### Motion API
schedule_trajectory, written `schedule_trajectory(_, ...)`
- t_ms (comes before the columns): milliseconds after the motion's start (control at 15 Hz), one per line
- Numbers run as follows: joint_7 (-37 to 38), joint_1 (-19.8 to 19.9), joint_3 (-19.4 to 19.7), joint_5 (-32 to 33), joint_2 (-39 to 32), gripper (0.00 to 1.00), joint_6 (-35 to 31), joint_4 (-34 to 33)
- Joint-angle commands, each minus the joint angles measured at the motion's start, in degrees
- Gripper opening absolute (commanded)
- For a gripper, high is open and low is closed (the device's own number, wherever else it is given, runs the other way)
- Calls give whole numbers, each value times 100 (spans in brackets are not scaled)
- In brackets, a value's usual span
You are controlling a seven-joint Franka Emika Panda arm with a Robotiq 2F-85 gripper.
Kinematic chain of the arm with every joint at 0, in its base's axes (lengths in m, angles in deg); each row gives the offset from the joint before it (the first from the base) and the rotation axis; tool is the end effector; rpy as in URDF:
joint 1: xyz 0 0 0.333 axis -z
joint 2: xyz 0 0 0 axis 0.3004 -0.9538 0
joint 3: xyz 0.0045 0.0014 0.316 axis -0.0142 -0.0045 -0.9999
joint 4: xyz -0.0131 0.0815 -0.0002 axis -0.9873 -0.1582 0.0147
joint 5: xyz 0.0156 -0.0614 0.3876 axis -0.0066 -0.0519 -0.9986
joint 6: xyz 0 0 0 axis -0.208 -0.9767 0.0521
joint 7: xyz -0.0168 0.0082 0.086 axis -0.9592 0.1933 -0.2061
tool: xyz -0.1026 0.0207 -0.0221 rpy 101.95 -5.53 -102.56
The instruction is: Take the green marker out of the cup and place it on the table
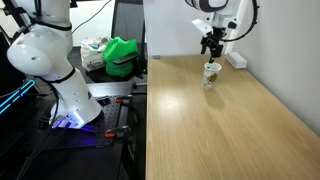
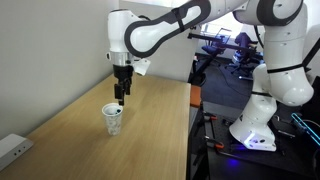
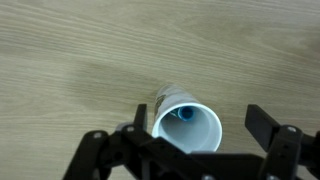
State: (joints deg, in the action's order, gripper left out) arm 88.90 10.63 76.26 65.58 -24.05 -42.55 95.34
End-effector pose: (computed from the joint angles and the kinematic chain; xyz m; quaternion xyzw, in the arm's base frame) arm 0.6447 0.1364 0.3361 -0.9961 -0.0742 0.0227 0.0416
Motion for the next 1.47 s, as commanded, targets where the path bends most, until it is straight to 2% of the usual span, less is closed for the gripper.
schedule_trajectory(0,105,-53,37,109,-175,97,-148,-215)
schedule_trajectory(333,88,-80,33,148,-397,83,-65,-504)
schedule_trajectory(600,56,-81,25,118,-656,85,115,-925)
schedule_trajectory(733,53,-87,28,120,-782,83,169,-1104)
schedule_trajectory(933,97,-124,48,165,-966,73,333,-1350)
schedule_trajectory(1000,94,-126,46,161,-1024,75,390,-1425)
schedule_trajectory(1067,94,-132,50,167,-1075,70,420,-1475)
schedule_trajectory(1400,134,-174,64,187,-1230,68,567,-1641)
